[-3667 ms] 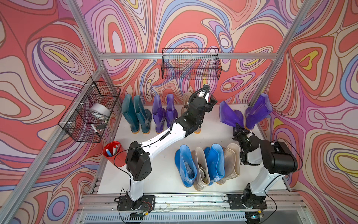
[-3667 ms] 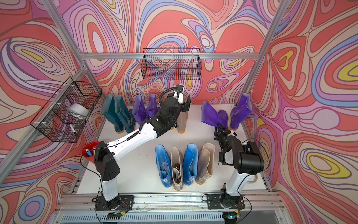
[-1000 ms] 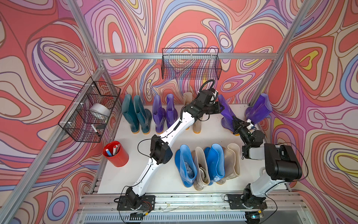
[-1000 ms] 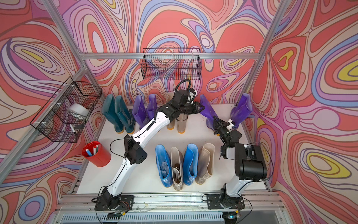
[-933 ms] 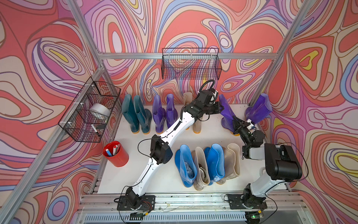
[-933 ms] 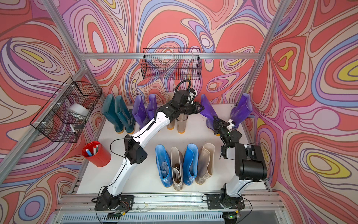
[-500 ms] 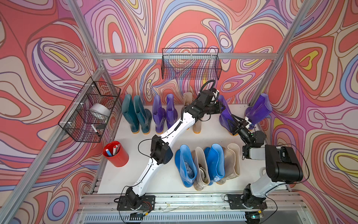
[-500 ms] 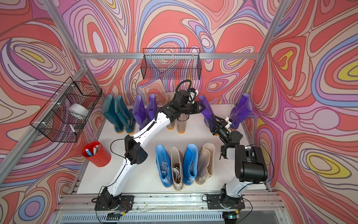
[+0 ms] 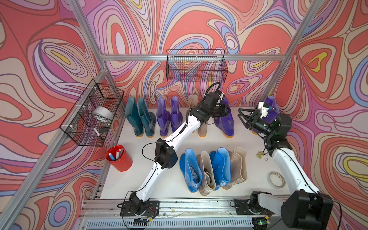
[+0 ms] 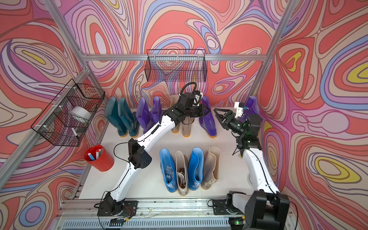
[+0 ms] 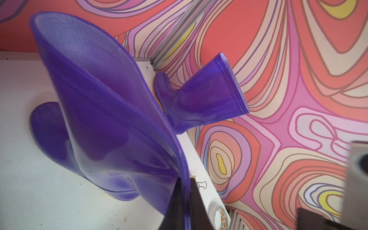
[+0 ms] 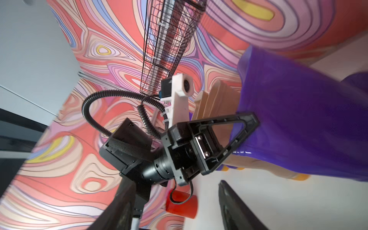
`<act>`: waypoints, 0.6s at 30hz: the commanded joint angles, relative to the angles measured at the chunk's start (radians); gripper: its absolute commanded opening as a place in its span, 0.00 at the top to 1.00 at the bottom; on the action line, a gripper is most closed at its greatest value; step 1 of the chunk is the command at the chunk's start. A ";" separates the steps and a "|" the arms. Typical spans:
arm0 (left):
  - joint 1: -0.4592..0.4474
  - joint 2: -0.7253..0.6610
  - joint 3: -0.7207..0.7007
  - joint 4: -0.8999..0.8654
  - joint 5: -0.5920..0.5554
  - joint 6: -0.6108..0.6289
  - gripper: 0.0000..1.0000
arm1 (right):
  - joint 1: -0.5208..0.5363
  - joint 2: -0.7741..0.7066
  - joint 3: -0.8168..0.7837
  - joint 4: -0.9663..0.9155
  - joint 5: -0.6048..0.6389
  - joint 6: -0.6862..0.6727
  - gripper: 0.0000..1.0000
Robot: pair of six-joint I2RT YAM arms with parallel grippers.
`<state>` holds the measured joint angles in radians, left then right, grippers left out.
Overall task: Match and arrange rain boots in pairs
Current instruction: Place the rain boot at the center of the board.
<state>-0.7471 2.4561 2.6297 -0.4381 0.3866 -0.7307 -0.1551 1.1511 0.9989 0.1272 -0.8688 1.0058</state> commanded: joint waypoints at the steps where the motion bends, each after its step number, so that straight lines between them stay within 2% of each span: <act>1: 0.004 -0.020 0.029 0.088 -0.002 -0.001 1.00 | 0.001 -0.028 0.073 -0.536 0.174 -0.448 0.32; 3: 0.004 -0.024 0.029 0.080 0.000 0.007 1.00 | 0.001 -0.028 0.124 -0.627 0.251 -0.568 0.32; 8: 0.003 -0.029 0.027 0.059 0.018 0.019 1.00 | 0.001 -0.014 0.157 -0.685 0.359 -0.765 0.30; 14: 0.003 -0.041 -0.007 0.050 0.040 0.031 1.00 | 0.006 0.020 0.149 -0.682 0.345 -0.866 0.28; 18: 0.003 -0.040 -0.014 0.040 0.047 0.031 1.00 | 0.050 0.061 0.166 -0.693 0.399 -0.927 0.28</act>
<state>-0.7471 2.4561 2.6175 -0.4454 0.4137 -0.7109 -0.1329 1.1889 1.1408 -0.5430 -0.5152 0.1722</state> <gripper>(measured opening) 0.079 0.720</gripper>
